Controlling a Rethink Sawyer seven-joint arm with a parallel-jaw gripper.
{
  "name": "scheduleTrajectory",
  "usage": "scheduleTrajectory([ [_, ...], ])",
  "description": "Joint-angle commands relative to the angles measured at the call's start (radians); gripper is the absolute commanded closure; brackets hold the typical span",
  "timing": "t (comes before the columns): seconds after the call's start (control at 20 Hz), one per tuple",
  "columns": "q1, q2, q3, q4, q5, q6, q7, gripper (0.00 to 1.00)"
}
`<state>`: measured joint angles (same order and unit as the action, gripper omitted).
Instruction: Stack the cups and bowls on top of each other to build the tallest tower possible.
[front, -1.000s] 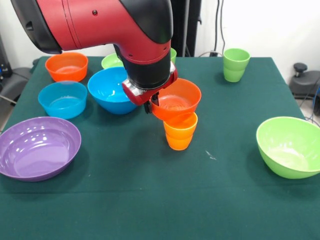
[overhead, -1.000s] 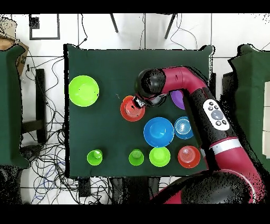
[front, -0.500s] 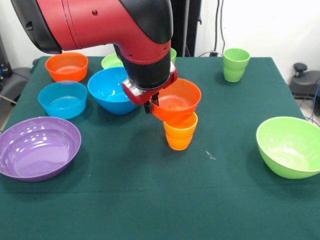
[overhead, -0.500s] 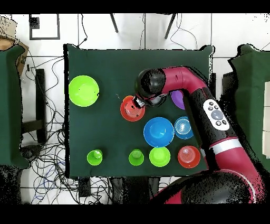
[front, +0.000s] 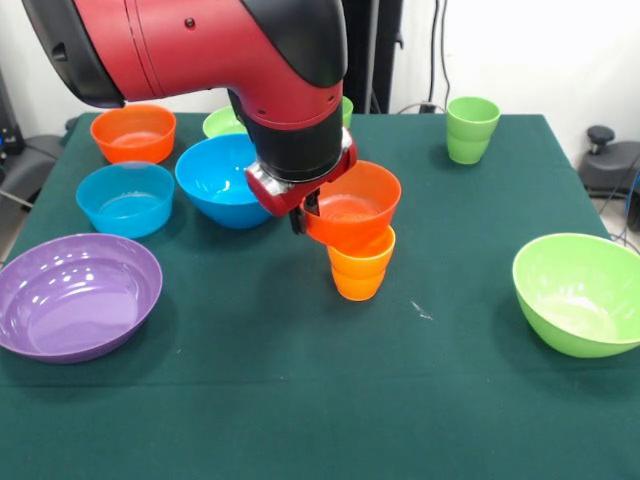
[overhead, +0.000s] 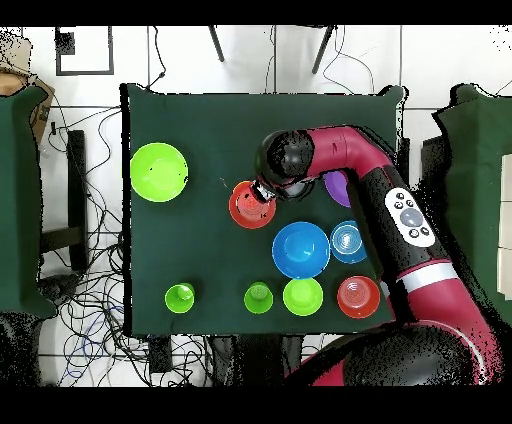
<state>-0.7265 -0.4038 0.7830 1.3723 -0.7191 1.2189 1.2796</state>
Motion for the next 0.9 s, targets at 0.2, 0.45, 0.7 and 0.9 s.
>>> scheduleTrajectory([
  [0.2,0.042,0.013,-0.047,0.034,-0.021,-0.071,-0.059,1.0],
  [0.45,0.048,0.018,-0.05,0.031,-0.025,-0.073,-0.056,1.0],
  [0.7,0.053,0.021,-0.052,0.024,-0.027,-0.072,-0.054,1.0],
  [0.9,0.059,0.026,-0.054,0.016,-0.027,-0.071,-0.048,1.0],
])
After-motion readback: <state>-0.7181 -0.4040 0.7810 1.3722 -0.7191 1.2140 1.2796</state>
